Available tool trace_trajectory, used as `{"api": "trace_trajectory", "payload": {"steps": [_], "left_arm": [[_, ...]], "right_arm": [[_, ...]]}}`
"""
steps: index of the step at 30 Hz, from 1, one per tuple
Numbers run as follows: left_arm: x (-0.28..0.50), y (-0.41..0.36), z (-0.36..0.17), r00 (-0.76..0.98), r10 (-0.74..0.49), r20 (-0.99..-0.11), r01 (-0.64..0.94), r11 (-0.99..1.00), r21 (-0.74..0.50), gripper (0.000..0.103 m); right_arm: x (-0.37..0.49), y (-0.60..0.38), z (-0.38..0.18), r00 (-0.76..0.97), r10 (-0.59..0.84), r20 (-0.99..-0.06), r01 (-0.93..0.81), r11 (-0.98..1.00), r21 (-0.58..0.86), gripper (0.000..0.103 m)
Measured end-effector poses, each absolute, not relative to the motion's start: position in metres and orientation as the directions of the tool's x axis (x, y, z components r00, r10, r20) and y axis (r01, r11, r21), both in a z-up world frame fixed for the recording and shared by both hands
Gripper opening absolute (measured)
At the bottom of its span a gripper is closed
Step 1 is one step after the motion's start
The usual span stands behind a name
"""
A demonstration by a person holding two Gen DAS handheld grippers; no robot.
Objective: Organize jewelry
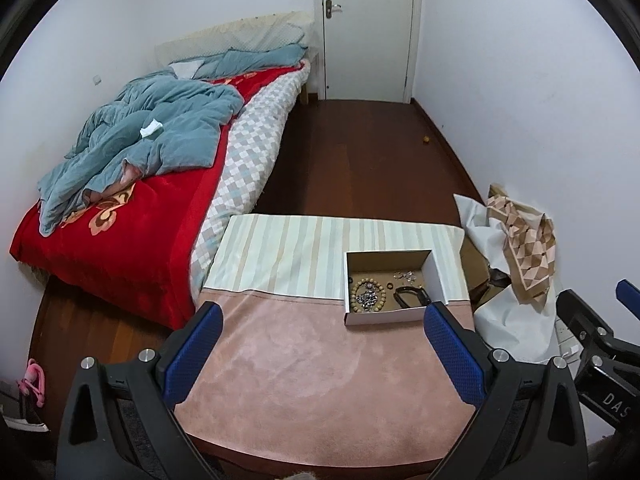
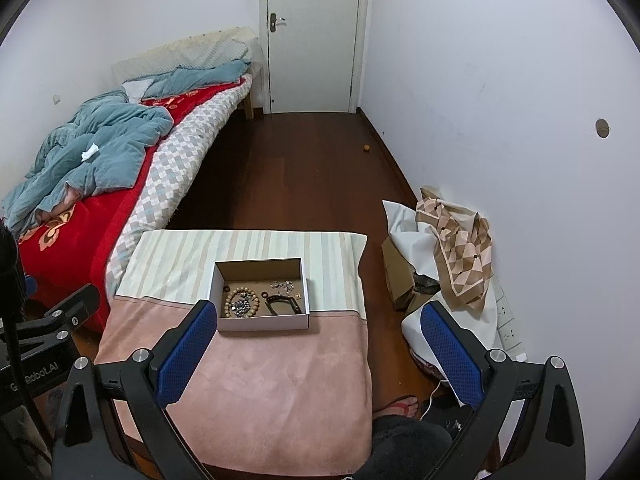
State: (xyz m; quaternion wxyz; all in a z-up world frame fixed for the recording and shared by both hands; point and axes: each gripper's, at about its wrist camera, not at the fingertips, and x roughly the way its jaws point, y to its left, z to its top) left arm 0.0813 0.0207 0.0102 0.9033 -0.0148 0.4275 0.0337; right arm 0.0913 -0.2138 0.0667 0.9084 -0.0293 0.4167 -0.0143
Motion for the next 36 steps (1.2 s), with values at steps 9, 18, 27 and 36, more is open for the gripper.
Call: {"api": "trace_trajectory", "payload": {"steps": [9,18,27,36], "left_arm": [[0.103,0.016,-0.007,0.574,0.040,-0.818,-0.066,0.998,0.003,0.103],[0.110,0.012,-0.011,0.561,0.041,-0.827,-0.066,0.998,0.004,0.103],[0.109,0.016,-0.013,0.560,0.040,-0.828,-0.074,0.997,-0.002,0.103],[0.107,0.015,-0.016,0.555,0.045,-0.830,-0.084,0.996,-0.002,0.103]], "right_arm": [[0.120,-0.214,0.041,0.598,-0.067,-0.799,0.006,0.997,-0.080,0.103],[0.126,-0.215,0.035,0.585,-0.078,-0.808,0.009,0.996,-0.089,0.103],[0.127,-0.215,0.032,0.578,-0.074,-0.813,0.003,0.996,-0.088,0.103],[0.125,-0.213,0.030,0.573,-0.076,-0.816,0.002,0.996,-0.091,0.103]]}}
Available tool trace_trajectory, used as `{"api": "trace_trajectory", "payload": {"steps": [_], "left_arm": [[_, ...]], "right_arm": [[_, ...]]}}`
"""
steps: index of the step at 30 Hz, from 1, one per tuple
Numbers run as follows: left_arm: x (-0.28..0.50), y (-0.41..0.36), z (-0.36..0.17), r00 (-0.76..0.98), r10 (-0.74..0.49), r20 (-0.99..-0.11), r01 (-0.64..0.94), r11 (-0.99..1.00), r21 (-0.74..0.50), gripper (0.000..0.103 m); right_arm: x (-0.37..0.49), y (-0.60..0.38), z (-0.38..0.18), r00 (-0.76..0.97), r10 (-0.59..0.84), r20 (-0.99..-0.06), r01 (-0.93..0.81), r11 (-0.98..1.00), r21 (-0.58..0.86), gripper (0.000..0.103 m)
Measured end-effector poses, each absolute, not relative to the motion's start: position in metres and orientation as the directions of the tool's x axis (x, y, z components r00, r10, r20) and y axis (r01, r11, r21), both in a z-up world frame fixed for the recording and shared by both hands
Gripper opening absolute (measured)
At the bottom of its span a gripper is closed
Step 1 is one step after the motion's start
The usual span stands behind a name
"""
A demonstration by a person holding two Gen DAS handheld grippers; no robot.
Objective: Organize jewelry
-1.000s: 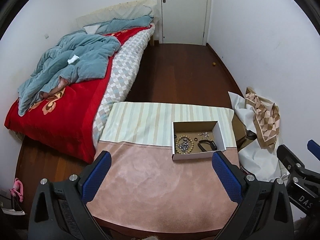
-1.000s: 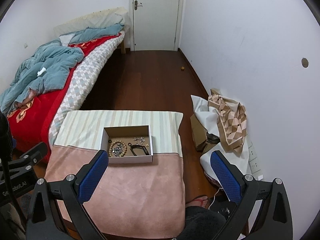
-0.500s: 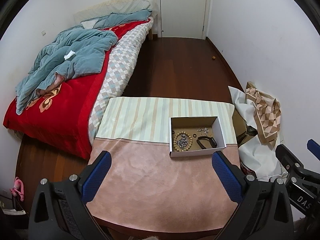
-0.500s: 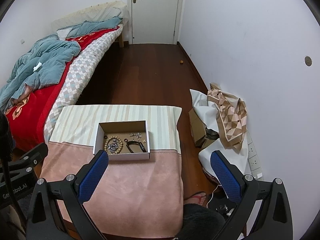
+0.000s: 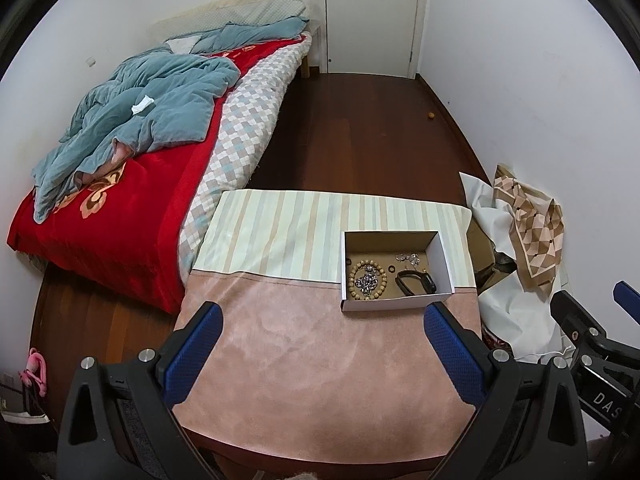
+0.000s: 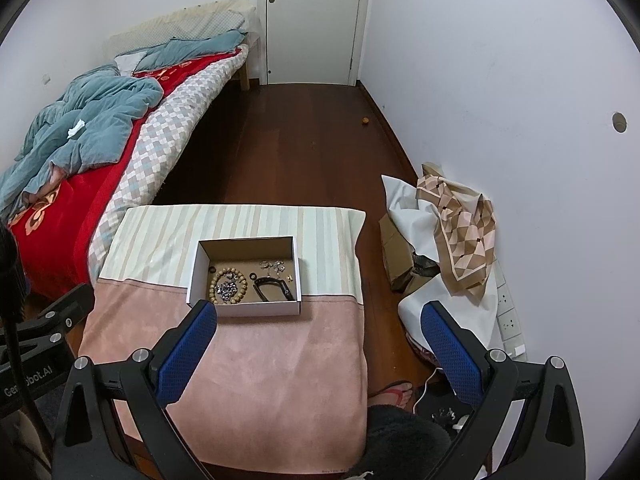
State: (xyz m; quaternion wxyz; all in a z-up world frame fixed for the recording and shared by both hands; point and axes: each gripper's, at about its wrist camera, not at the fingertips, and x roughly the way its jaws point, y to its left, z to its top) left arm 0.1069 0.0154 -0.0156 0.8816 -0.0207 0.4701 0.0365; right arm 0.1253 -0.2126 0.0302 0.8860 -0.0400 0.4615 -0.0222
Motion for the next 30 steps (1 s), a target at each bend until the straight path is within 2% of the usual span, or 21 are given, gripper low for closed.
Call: {"api": "trace_trajectory", "payload": {"steps": [30], "left_arm": [[0.1060,0.0121,-0.0183,0.555,0.057,-0.830,-0.081,0.997,0.014,0.103]], "right_arm": [[0.1214,-0.2090,0.0243,0.556,-0.083,-0.827,0.000,0.995,-0.100,0.103]]}}
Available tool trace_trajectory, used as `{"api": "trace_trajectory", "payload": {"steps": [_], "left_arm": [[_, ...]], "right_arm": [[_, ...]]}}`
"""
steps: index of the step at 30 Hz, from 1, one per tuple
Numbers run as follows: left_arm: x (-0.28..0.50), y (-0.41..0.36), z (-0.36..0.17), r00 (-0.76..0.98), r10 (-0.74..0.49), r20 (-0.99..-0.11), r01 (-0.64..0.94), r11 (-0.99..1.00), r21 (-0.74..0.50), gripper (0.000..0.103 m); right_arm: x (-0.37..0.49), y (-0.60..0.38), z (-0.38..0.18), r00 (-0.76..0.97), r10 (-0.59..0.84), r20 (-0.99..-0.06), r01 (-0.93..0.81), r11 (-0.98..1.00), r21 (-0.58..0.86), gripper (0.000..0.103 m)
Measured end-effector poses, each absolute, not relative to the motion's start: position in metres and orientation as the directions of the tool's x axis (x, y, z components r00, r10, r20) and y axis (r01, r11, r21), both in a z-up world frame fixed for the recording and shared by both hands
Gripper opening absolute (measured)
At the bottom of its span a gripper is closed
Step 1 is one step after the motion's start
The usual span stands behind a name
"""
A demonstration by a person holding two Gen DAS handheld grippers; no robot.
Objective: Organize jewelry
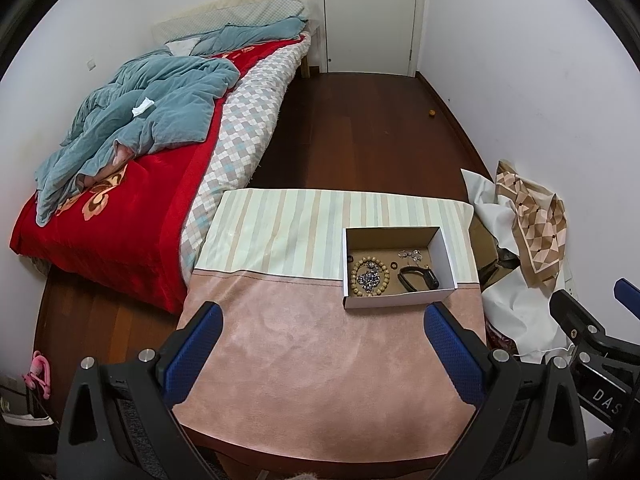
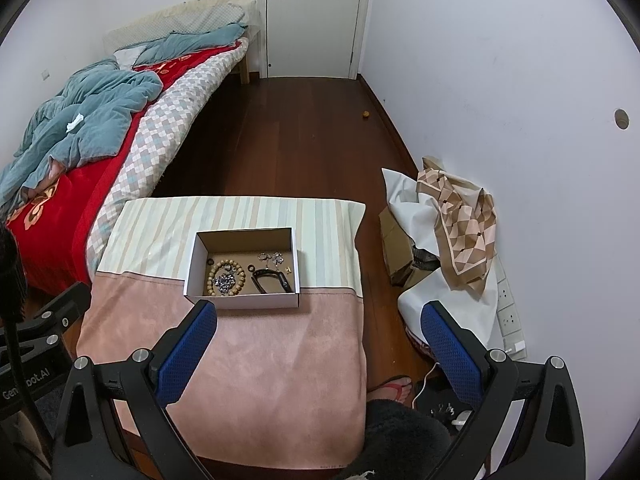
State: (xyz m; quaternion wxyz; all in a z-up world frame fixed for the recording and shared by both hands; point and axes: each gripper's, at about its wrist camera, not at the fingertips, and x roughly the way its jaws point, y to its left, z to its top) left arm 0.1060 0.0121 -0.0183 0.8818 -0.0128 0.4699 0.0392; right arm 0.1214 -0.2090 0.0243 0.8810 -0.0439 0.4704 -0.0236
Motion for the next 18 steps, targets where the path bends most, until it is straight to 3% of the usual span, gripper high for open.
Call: {"api": "trace_trajectory", "payload": {"steps": [18], "left_arm": [[0.1042,0.0129,-0.0194,0.556,0.053,-0.829,-0.076,0.997,0.013,0.103]], "right_arm": [[0.1233,-0.2116,0.0235,0.554,-0.085,-0.828,0.000,0.995,-0.102,0.103]]}}
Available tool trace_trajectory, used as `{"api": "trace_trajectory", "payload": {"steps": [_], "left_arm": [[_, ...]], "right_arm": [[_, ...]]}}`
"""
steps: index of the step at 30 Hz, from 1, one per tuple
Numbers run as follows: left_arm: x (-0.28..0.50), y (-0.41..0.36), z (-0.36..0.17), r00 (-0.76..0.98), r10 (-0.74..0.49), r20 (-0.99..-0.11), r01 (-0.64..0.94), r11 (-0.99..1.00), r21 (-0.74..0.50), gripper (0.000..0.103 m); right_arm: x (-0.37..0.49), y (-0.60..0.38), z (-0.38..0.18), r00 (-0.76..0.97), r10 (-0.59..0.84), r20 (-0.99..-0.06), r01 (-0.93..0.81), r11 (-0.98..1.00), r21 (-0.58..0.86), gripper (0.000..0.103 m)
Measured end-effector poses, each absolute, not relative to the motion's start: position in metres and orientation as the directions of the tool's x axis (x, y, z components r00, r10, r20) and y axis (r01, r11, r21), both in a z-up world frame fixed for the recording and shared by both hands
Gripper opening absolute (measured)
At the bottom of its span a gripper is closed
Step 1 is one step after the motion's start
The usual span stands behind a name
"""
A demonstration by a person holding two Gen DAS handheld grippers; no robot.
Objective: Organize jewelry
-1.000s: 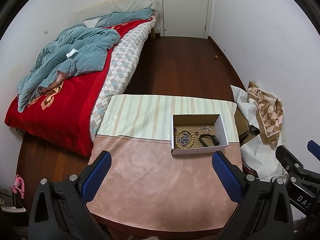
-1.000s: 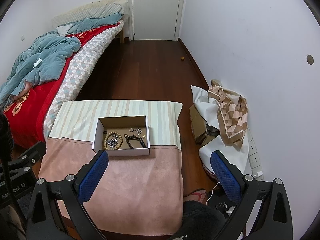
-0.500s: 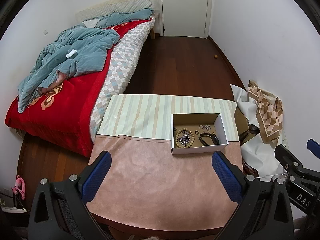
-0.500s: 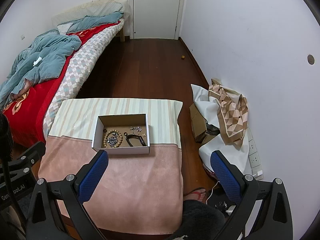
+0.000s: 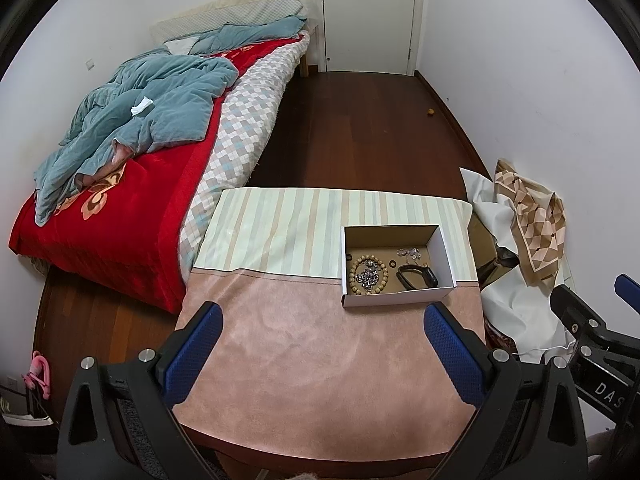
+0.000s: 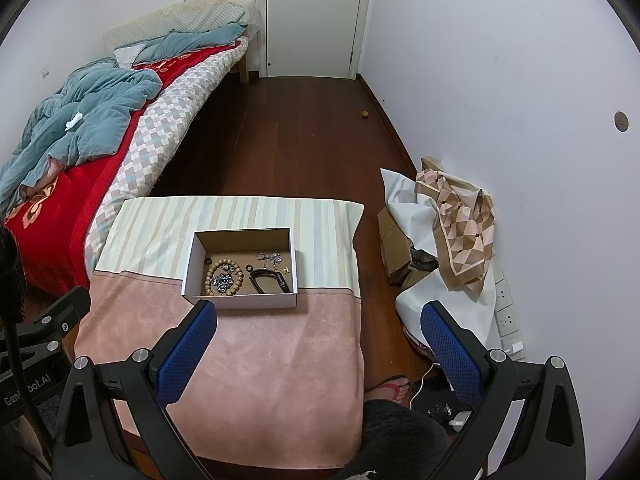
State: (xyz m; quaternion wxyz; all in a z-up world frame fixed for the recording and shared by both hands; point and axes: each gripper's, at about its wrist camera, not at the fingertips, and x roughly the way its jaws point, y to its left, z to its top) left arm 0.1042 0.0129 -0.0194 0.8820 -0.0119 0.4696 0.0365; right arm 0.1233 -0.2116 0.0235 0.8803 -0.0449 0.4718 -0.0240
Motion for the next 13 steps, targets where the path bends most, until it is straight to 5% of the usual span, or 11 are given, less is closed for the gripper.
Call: {"api": "trace_trajectory", "payload": {"steps": [13], "left_arm": [[0.1018,0.0132,-0.0185,0.562,0.045,-0.826,-0.070,0.998,0.007,0.103]], "right_arm": [[0.1230,-0.2115,0.0249,0.555,-0.084,-0.827,0.000,0.995,-0.102,0.103]]}}
